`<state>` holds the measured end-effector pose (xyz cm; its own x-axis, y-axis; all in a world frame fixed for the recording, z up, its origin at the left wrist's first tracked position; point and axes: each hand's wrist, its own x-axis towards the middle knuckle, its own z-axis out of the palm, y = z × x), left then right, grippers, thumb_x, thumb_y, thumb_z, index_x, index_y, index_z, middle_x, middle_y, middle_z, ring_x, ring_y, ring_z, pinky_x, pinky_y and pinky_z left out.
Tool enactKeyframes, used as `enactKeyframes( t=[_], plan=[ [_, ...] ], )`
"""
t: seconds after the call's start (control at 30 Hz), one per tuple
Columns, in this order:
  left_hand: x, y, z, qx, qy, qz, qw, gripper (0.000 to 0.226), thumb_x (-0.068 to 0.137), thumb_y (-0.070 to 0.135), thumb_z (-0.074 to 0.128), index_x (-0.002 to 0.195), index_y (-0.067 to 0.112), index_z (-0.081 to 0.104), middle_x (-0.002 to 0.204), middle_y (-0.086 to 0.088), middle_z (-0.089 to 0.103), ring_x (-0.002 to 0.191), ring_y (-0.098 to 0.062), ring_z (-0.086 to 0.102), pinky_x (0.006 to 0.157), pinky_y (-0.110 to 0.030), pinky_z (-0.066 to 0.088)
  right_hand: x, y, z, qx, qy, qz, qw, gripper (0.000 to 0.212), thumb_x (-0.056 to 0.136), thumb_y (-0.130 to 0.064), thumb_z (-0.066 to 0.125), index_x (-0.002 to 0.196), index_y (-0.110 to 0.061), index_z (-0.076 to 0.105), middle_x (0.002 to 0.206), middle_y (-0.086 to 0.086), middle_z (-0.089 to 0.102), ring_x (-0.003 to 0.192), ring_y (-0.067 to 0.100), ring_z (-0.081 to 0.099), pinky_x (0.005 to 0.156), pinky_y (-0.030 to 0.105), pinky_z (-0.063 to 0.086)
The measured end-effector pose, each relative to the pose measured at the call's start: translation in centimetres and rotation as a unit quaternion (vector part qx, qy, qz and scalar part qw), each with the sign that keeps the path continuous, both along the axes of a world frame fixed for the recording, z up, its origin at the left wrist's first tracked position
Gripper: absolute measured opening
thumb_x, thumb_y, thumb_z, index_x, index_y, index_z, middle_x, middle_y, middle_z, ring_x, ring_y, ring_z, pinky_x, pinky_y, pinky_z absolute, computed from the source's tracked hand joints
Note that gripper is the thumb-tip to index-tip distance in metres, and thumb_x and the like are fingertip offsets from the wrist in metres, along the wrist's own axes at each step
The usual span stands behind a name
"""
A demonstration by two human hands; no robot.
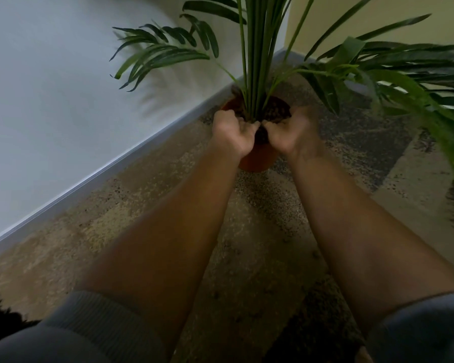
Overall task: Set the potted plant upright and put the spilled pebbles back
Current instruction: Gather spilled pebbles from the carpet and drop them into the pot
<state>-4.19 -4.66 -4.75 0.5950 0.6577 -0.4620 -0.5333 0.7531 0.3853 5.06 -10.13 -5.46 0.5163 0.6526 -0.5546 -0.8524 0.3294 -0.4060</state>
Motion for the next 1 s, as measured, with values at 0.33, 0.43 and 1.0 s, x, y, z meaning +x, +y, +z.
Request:
enactKeyframes(
  t=[0.33, 0.43, 1.0],
  plan=[
    [-3.2, -0.6, -0.9, 0.033, 0.084, 0.011, 0.996, 0.036, 0.102, 0.016, 0.036, 0.131, 0.005, 0.054, 0.113, -0.012, 0.066, 0.098, -0.021, 0.066, 0.086, -0.027, 0.056, -3.4, -1.9, -0.5, 0.035, -0.082, 0.072, 0.993, 0.028, 0.096, -0.005, 0.037, 0.117, 0.007, 0.051, 0.121, 0.025, 0.054, 0.111, 0.032, 0.059, 0.087, 0.034, 0.057],
    [-4.3, -1.1, -1.8, 0.036, 0.148, 0.014, 0.988, 0.032, 0.100, 0.019, 0.040, 0.124, 0.012, 0.060, 0.091, -0.001, 0.066, 0.080, -0.012, 0.062, 0.066, -0.020, 0.053, -4.7, -2.1, -1.4, -0.026, -0.125, 0.116, 0.985, 0.019, 0.095, -0.006, 0.043, 0.107, 0.002, 0.055, 0.103, 0.018, 0.060, 0.102, 0.025, 0.062, 0.067, 0.027, 0.061],
    [-11.9, -3.9, -11.3, 0.223, 0.487, -0.215, 0.817, 0.027, 0.099, 0.015, 0.049, 0.120, 0.004, 0.062, 0.094, -0.007, 0.064, 0.084, -0.017, 0.059, 0.069, -0.025, 0.049, -12.7, -8.4, -12.6, -0.336, -0.641, 0.553, 0.412, 0.028, 0.089, -0.015, 0.061, 0.115, -0.011, 0.070, 0.121, 0.010, 0.065, 0.108, 0.023, 0.062, 0.096, 0.034, 0.050]
  ],
)
